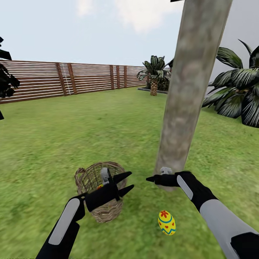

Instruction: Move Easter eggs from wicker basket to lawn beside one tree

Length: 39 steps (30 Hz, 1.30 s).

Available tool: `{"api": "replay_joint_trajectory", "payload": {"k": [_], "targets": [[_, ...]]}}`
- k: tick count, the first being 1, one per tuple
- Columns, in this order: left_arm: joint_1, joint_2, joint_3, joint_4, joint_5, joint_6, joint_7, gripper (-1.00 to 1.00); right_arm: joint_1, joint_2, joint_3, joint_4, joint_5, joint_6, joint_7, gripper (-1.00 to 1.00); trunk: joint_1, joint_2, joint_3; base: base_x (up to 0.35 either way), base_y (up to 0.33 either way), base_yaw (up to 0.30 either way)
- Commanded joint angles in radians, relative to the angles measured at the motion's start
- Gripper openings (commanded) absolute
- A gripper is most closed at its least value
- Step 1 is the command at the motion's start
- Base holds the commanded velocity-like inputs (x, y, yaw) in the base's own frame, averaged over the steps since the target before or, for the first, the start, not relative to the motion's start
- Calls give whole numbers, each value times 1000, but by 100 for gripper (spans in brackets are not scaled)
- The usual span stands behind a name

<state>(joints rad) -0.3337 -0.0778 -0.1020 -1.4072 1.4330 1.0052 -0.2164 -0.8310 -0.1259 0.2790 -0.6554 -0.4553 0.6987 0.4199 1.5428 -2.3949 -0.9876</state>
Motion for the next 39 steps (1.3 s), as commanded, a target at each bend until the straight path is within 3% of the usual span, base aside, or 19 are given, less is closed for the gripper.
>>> {"api": "replay_joint_trajectory", "payload": {"k": [1,12,18,21,28,39], "targets": [[-1,0,1,1,-9,3,-9,100,0,-1,3,-1,-1,3,1,100,-4,7,2,0,0,133],[-1,0,3,1,-11,1,-9,100,0,-3,2,-1,-6,2,3,100,-46,84,37,0,0,17],[-1,0,3,1,-11,1,-9,100,0,-6,2,-2,-68,2,3,100,-69,126,56,0,0,0],[-1,0,3,1,-11,2,-9,100,1,-4,3,-3,-75,2,5,100,-81,147,65,0,0,0],[-1,0,4,1,-11,3,-8,100,4,-7,3,-1,-78,2,119,100,-108,196,87,0,0,0],[-1,0,1,0,-10,3,-9,100,5,-5,4,-1,-77,2,126,100,-150,273,121,0,0,0]]}}
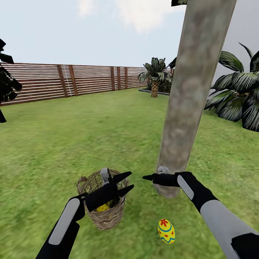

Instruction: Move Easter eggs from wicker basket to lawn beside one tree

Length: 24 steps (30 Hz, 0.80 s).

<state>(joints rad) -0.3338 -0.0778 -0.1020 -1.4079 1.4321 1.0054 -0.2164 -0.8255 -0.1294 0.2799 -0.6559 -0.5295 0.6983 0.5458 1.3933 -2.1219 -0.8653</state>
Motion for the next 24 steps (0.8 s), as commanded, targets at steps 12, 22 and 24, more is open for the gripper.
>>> {"api": "replay_joint_trajectory", "payload": {"k": [12,22,24], "targets": [[-1,0,4,1,-7,2,-11,100,0,1,4,-1,-3,3,0,100,0,0,-1,5,92,0],[-1,0,4,1,-7,2,-11,100,0,2,4,-1,-3,3,0,100,0,0,-1,1,332,0],[-1,0,4,1,-7,2,-11,100,0,2,4,-1,-3,3,0,100,0,0,-1,0,337,0]]}}
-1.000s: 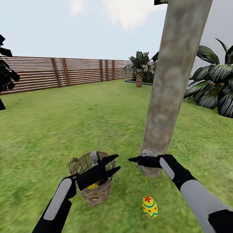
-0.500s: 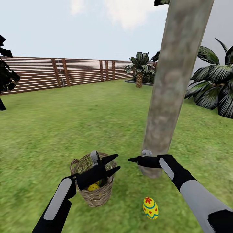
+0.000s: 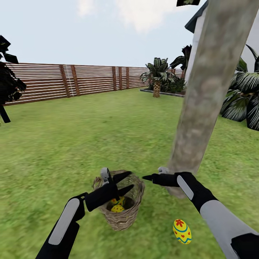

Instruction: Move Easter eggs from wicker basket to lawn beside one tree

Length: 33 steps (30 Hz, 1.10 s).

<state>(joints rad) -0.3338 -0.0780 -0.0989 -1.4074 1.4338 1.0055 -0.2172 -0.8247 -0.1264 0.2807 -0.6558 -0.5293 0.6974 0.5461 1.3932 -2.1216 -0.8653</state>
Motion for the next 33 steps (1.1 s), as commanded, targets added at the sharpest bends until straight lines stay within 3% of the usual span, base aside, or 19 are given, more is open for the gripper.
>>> {"api": "replay_joint_trajectory", "payload": {"k": [1,6,14,17,18,19,20,22,24,28,30,33], "targets": [[-1,0,1,1,-9,2,-10,100,-1,-1,3,-1,-3,4,0,100,0,0,-1,0,337,0],[-1,0,1,1,-9,1,-10,100,-1,-1,3,-1,-1,4,0,100,0,0,-1,0,321,0],[-1,0,2,1,-8,1,-10,100,-1,1,4,6,7,1,-6,100,0,0,-1,0,41,0],[-1,0,2,1,-8,1,-10,100,-1,4,13,7,60,-4,-46,100,0,0,-1,0,1,0],[-1,0,2,1,-8,1,-10,100,-1,10,21,9,86,-6,-74,100,0,0,-1,0,0,0],[-1,0,3,2,-9,1,-10,100,-1,41,38,10,137,-9,-148,100,0,0,-1,0,0,0],[-1,0,3,2,-9,1,-10,100,-1,52,40,11,146,-10,-168,100,0,0,-1,0,0,0],[-1,1,6,2,-8,1,-10,100,-1,99,48,11,175,-11,-294,100,0,0,-1,0,0,0],[-1,14,6,1,-7,2,-10,100,-1,113,51,11,180,-12,-371,100,0,0,-1,0,0,0],[-1,33,6,-2,30,3,-10,100,-1,121,53,11,182,-13,-413,100,0,0,-1,0,0,0],[-1,57,6,-4,79,1,-10,100,4,133,55,11,184,-13,-420,100,0,0,-1,0,0,0],[-1,82,8,-8,102,3,-11,100,8,149,55,12,184,-13,-445,100,0,0,-1,0,0,0]]}}
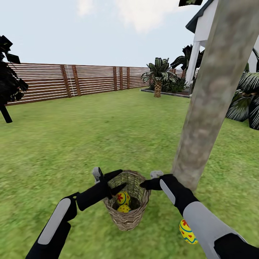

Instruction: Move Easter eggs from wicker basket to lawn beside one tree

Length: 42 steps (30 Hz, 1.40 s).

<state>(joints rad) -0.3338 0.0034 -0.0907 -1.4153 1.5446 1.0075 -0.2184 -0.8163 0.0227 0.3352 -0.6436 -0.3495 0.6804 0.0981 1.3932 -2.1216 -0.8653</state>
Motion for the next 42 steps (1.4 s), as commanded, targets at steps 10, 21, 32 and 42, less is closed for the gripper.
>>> {"api": "replay_joint_trajectory", "payload": {"k": [10,21,32,42], "targets": [[-1,98,9,-6,93,3,-37,100,5,24,4,0,4,4,-27,100,0,0,-1,108,87,0],[11,256,8,5,106,2,-267,100,18,27,5,0,4,4,-29,100,0,0,-1,254,209,0],[12,257,7,7,110,1,-273,100,19,66,132,14,2,2,-173,100,0,0,-1,31,25,0],[11,253,29,-7,110,3,-274,100,15,126,147,64,7,4,-188,100,0,0,-1,0,0,0]]}}
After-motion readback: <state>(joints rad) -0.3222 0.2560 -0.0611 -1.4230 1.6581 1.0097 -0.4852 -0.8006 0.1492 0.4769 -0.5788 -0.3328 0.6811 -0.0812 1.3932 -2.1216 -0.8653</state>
